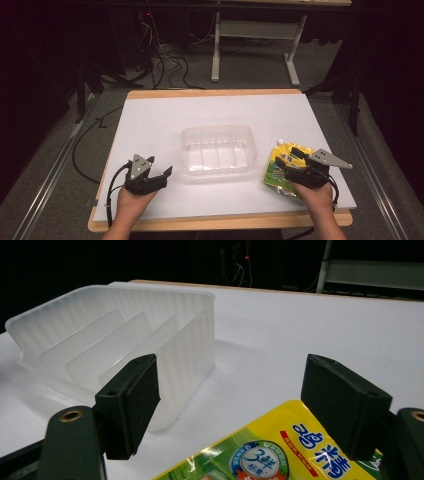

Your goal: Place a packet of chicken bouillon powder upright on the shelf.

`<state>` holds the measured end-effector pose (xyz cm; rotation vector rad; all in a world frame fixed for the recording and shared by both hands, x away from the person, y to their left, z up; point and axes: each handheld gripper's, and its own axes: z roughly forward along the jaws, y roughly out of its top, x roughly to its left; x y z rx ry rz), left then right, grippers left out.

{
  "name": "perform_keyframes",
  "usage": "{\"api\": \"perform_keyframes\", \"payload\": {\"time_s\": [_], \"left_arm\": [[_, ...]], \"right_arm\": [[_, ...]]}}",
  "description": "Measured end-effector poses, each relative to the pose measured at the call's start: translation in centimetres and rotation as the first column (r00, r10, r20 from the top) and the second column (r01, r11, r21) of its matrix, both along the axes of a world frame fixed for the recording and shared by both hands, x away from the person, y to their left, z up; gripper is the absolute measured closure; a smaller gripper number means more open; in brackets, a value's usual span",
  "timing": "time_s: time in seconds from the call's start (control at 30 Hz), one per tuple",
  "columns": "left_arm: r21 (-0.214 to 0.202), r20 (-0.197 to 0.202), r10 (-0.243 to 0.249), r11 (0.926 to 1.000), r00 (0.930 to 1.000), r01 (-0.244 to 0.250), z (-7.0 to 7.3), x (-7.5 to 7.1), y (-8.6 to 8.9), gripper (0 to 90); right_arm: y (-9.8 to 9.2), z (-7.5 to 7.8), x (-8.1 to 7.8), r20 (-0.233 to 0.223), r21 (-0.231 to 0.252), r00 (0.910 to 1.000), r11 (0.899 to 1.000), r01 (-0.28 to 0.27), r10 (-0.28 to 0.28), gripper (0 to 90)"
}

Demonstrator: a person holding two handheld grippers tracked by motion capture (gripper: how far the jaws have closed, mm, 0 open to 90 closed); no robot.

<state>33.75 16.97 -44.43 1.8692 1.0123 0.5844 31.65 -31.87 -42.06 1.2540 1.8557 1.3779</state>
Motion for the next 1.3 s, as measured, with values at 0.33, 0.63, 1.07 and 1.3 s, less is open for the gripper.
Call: {"api": "perform_keyframes", "payload": {"time_s": [0.33, 0.63, 1.07, 1.3], "left_arm": [[0.003, -0.005, -0.008, 1.0, 0.9999, 0.008, -0.3, 0.0, -0.3, 27.6], [0.003, -0.006, -0.015, 0.9999, 0.9999, 0.015, -0.4, 0.0, -0.2, 28.1], [-0.031, 0.004, -0.011, 0.9995, 0.9999, 0.012, 0.0, -0.1, 0.4, 29.3], [-0.024, -0.003, -0.016, 0.9996, 0.9999, 0.016, -0.2, 0.2, 0.4, 29.3]], "right_arm": [[-0.4, -0.3, 0.1, -0.009, -0.014, 0.9999, 1.0, -0.011, 0.011, 28.2], [-1.1, -0.4, 0.3, -0.013, -0.007, 0.9998, 1.0, 0.014, -0.014, 30.4], [-3.9, -0.8, 1.3, -0.038, -0.042, 0.9933, 0.993, 0.107, -0.109, 35.1], [-7.4, -1.5, 2.3, -0.104, -0.025, 0.9722, 0.978, 0.208, -0.21, 35.5]]}}
